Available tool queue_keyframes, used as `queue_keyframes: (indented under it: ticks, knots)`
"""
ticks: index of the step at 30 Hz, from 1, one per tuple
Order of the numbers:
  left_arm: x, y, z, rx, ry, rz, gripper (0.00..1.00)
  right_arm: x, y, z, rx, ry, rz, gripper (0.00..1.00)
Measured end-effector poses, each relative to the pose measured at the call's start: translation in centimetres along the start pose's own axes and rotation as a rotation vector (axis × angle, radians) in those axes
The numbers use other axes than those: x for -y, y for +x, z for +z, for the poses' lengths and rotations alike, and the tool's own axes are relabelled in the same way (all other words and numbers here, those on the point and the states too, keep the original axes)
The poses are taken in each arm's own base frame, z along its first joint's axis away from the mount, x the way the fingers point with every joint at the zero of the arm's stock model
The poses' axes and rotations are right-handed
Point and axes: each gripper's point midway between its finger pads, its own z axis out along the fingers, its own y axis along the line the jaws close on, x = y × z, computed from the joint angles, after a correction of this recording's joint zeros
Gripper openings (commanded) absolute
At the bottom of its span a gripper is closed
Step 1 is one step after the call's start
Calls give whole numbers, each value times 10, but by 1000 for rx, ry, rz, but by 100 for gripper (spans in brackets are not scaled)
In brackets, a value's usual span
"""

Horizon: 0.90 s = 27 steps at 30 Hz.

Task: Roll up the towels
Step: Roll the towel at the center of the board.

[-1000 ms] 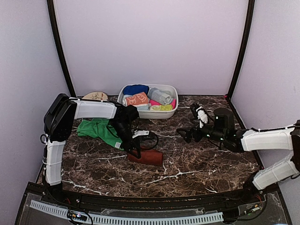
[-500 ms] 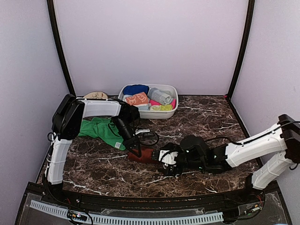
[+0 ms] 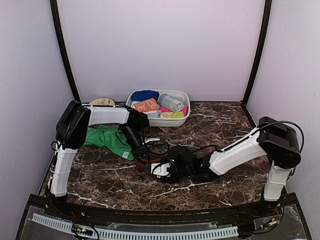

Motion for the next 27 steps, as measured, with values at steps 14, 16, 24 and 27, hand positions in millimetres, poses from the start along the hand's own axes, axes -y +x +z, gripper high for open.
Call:
queue_keyframes:
  ticks: [14,16,24,27]
  knots:
    - [-13,21,-50,206,-163,40,44,6,1,15,55,-86,274,37]
    - [-9,24,-68,244,-236,80,45,6,2,15,60,-109,324,35]
    - [3,21,-93,301,-432,267,46,15,6,15,112,-249,548,30]
    - [6,24,-80,258,-477,347,46,16,6,14,135,-317,632,29]
